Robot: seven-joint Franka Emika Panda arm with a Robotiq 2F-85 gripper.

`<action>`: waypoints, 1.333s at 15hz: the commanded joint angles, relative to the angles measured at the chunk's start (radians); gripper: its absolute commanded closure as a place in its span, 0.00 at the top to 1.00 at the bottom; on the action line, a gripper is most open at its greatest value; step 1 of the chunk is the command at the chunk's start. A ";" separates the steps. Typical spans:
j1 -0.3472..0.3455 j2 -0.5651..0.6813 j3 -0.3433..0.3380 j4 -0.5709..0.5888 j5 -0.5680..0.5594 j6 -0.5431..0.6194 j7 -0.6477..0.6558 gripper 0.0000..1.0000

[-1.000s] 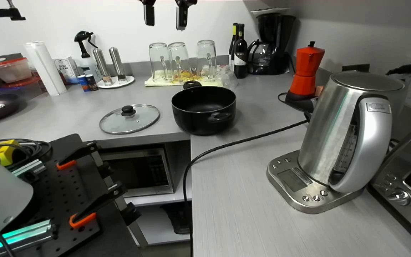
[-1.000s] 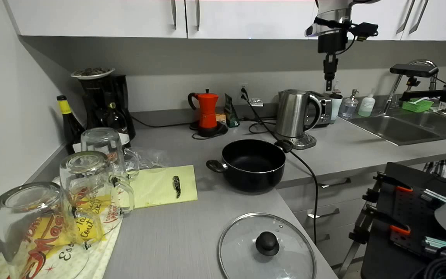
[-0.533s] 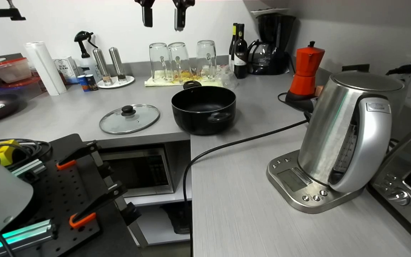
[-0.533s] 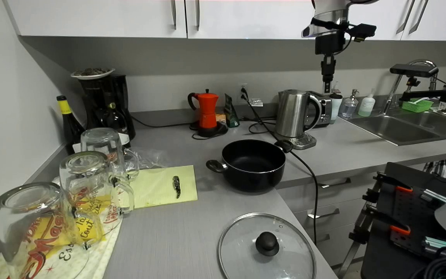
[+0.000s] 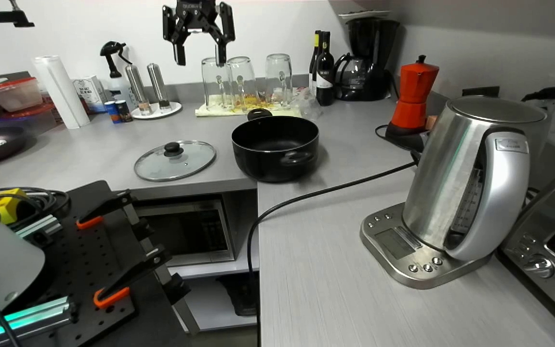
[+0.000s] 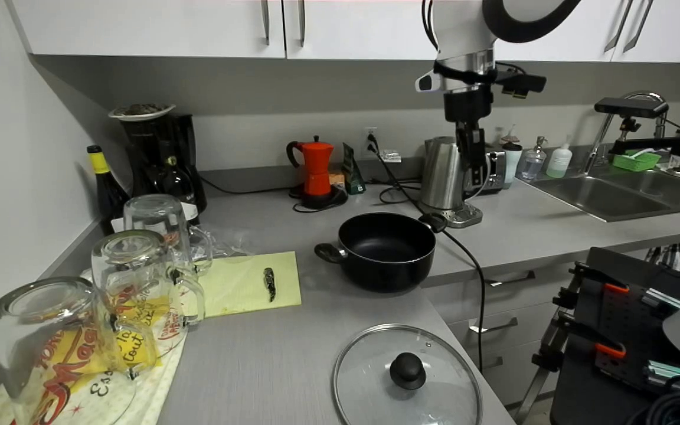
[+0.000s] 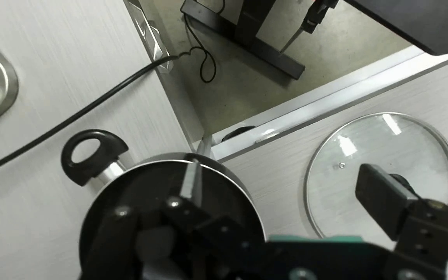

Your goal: Put the lid on the pot

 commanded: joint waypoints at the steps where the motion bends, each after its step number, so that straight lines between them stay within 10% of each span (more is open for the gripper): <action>1: 0.050 0.107 0.064 0.026 -0.071 0.052 0.055 1.00; 20: 0.274 0.645 0.199 0.242 -0.288 0.328 0.053 1.00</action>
